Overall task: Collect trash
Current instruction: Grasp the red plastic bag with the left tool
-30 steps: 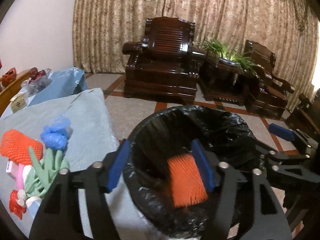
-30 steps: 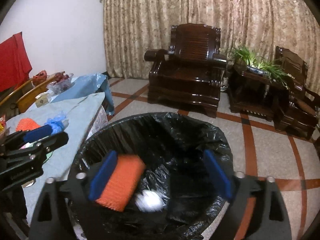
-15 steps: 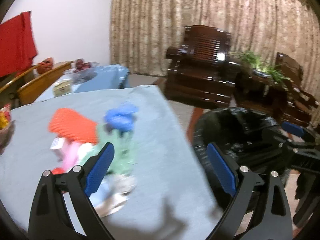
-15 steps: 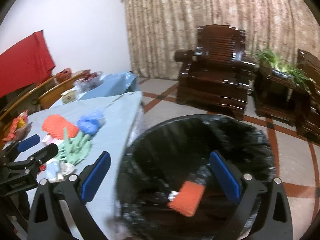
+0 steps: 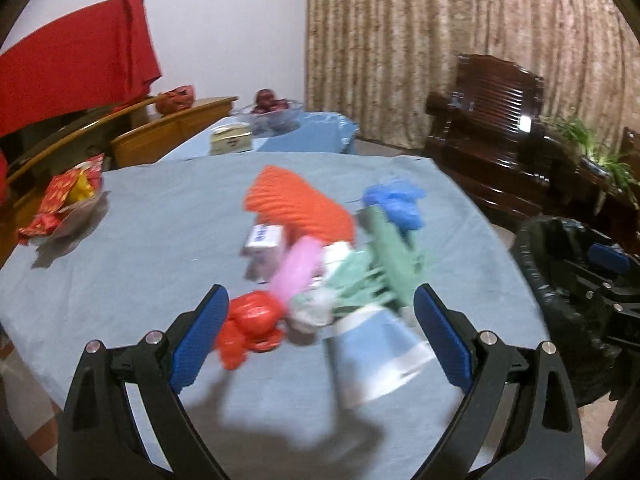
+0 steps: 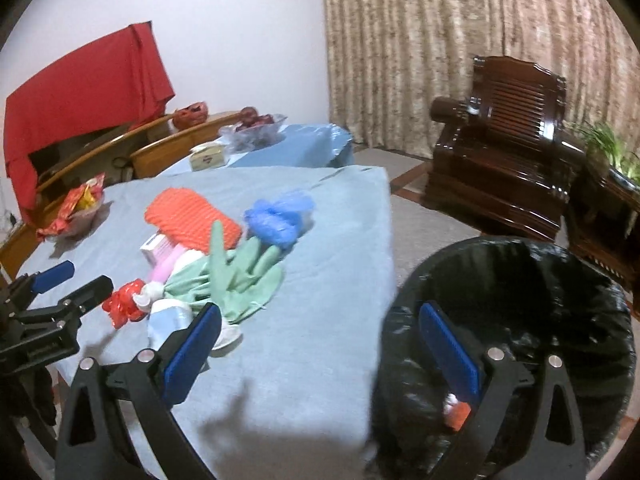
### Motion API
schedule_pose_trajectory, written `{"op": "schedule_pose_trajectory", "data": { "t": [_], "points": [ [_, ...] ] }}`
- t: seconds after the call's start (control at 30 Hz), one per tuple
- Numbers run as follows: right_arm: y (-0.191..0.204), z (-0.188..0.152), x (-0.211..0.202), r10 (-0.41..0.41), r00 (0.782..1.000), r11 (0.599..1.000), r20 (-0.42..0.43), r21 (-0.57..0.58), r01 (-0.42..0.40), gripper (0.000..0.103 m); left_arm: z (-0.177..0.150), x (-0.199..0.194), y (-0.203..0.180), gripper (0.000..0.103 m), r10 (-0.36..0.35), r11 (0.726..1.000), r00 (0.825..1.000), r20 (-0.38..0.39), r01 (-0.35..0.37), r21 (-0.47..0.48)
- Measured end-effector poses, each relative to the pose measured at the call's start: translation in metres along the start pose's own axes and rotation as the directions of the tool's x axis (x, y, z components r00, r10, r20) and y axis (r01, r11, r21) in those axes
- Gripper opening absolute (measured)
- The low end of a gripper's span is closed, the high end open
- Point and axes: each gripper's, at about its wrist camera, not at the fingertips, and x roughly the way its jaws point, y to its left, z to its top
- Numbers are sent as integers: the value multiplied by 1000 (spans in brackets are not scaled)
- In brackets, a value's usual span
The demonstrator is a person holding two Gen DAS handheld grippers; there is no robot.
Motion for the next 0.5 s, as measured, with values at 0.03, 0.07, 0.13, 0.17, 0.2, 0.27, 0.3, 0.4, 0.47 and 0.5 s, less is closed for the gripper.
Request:
{"op": "schedule_pose_trajectory", "data": {
  "t": [0.03, 0.07, 0.13, 0.17, 0.2, 0.27, 0.3, 0.4, 0.47, 0.5],
  "points": [
    [4, 0, 4, 3, 1000, 1000, -3, -7, -3, 97, -1, 2, 6, 91, 12, 1000, 1000, -1, -12, -3],
    [6, -1, 7, 4, 1000, 1000, -7, -12, -4, 97, -3, 5, 13, 91, 27, 1000, 1000, -5, -28, -8],
    [12, -2, 16, 9, 1000, 1000, -19, -18, -10, 97, -8, 10, 26, 91, 49, 999, 999, -12, -49, -20],
    [14, -2, 20, 12, 1000, 1000, -25, -17, -13, 97, -9, 14, 31, 91, 66, 997, 998, -21, -66, -26],
    [17, -3, 27, 16, 999, 1000, -38, -15, -17, 97, -10, 17, 36, 91, 76, 997, 997, -28, -77, -30],
    [22, -6, 37, 20, 998, 1000, -58, -13, -21, 97, -13, 25, 44, 89, 91, 995, 995, -41, -92, -35],
    [24, -8, 42, 20, 997, 1000, -70, -15, -21, 97, -14, 28, 47, 87, 93, 995, 995, -46, -95, -36],
    [32, -11, 51, 18, 996, 999, -86, -33, -21, 97, -22, 41, 60, 82, 100, 994, 991, -87, -104, -41],
    [36, -12, 56, 16, 996, 999, -91, -44, -21, 97, -28, 49, 67, 81, 105, 992, 988, -109, -111, -53],
    [38, -13, 58, 16, 995, 999, -94, -49, -20, 97, -30, 53, 70, 81, 107, 992, 987, -121, -114, -58]
  ]
}}
